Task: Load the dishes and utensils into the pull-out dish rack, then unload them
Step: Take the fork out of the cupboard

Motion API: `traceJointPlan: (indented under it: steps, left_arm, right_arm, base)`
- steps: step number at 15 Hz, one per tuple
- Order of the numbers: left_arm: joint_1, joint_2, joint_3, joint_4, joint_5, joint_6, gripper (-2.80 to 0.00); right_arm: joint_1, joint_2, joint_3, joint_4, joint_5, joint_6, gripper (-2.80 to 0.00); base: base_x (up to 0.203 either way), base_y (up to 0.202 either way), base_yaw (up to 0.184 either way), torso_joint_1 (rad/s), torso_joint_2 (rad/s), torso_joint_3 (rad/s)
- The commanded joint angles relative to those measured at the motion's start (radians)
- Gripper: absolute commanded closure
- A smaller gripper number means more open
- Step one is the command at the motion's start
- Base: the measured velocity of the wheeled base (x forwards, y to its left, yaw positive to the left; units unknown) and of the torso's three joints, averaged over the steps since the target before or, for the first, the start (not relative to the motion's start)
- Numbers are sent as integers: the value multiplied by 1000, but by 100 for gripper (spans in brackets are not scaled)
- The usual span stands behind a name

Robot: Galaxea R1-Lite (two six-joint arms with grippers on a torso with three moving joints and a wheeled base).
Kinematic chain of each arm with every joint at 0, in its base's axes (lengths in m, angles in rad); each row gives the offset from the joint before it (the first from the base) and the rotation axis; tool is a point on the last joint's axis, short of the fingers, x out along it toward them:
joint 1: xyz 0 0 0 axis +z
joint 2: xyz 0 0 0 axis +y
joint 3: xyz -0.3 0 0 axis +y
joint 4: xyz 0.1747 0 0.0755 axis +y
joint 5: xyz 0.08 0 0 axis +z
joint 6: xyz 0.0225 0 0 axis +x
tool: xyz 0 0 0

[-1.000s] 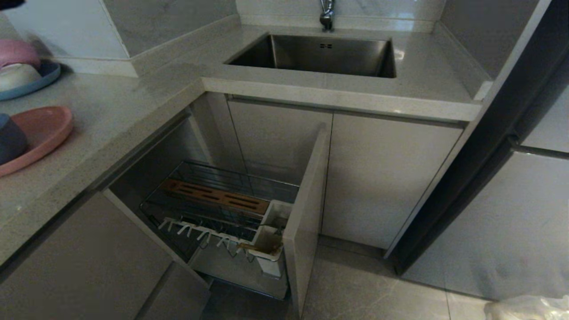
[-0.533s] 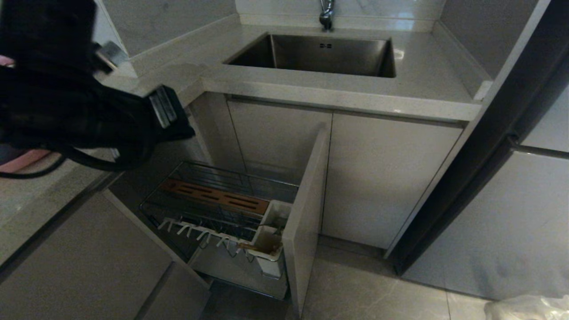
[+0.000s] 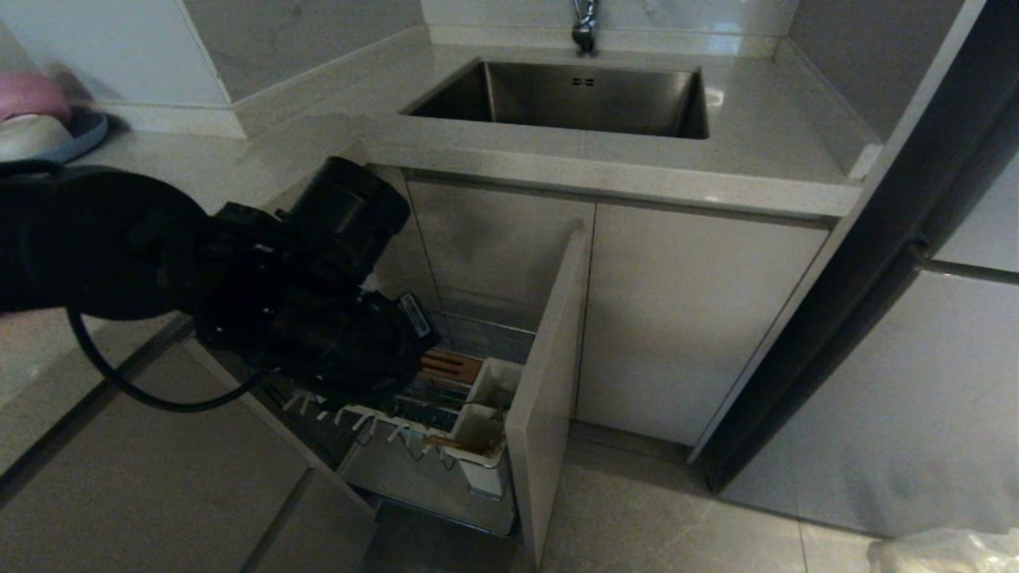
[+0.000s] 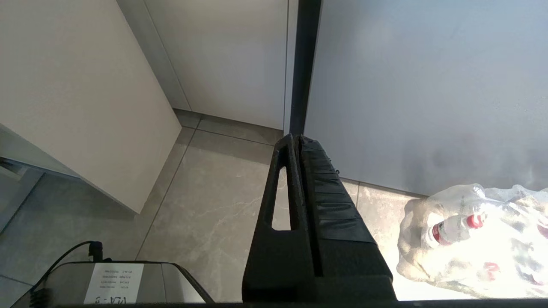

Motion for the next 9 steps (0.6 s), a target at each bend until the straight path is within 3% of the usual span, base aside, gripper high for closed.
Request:
traceJointPlan:
  steps: [1,2,4,9]
  left_arm:
    - [-4,50,13,4,2,-14,-214]
    - [-4,57,18,7,2,-37,-280]
    - [-1,65,26,25,-4,-93,-280]
    - [25,132,45,37,-11,-102,-280]
  right_arm:
    - [0,0,0,1,0,0,0]
    - [0,0,0,1,0,0,0]
    - [0,0,0,1,0,0,0]
    - [0,0,0,1,0,-1,0]
  base:
    - [0,0,0,0,0,0]
    - [0,0,0,0,0,0]
    - [0,0,0,0,0,0]
    - [0,0,0,0,0,0]
